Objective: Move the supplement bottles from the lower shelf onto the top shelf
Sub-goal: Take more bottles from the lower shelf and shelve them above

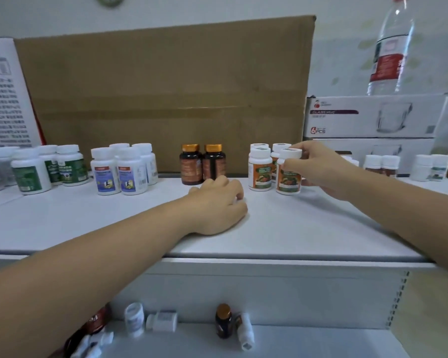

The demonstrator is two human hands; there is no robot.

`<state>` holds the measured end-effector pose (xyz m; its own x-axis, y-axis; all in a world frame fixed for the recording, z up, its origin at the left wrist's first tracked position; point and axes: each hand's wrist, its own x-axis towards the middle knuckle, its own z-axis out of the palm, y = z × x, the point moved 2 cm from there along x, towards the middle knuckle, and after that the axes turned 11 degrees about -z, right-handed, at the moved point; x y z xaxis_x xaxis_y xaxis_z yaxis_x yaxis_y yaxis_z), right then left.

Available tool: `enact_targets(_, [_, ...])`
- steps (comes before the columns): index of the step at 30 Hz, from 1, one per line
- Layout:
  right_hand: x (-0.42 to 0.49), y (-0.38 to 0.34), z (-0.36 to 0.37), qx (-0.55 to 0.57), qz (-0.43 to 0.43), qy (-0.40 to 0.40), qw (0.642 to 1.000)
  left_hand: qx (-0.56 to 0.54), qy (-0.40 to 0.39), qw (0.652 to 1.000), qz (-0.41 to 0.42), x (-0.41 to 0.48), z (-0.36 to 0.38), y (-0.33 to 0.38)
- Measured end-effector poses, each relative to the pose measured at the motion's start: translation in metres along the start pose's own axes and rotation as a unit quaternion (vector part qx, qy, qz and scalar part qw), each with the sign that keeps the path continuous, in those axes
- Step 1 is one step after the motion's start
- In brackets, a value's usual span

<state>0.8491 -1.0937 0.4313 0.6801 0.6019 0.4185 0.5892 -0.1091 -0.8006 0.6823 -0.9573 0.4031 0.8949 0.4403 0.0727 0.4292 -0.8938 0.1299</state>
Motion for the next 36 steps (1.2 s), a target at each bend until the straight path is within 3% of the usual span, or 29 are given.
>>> enact_targets(9, [-0.001,0.012,0.001,-0.081,-0.047,0.003,0.996,0.001,-0.004,1.000,-0.001,0.002,-0.001,0.000])
enact_targets(16, [-0.004,0.015,0.002,-0.159,-0.019,-0.044,0.986,-0.005,-0.005,1.000,0.001,-0.001,0.000,-0.001])
enact_targets(22, [-0.005,0.015,0.001,-0.216,-0.017,-0.031,0.976,-0.013,-0.001,1.000,0.008,-0.001,0.000,-0.002])
enact_targets(25, [-0.011,0.008,0.000,-0.286,0.002,-0.064,0.956,-0.024,-0.005,1.000,0.007,-0.001,0.000,-0.002])
enact_targets(30, [-0.045,-0.027,-0.017,-0.457,0.014,-0.150,0.877,-0.005,-0.003,1.000,0.002,-0.006,-0.014,-0.004])
enact_targets(36, [-0.135,-0.073,-0.027,-0.496,-0.034,-0.145,0.855,0.048,0.057,0.997,0.015,-0.069,-0.034,-0.031])
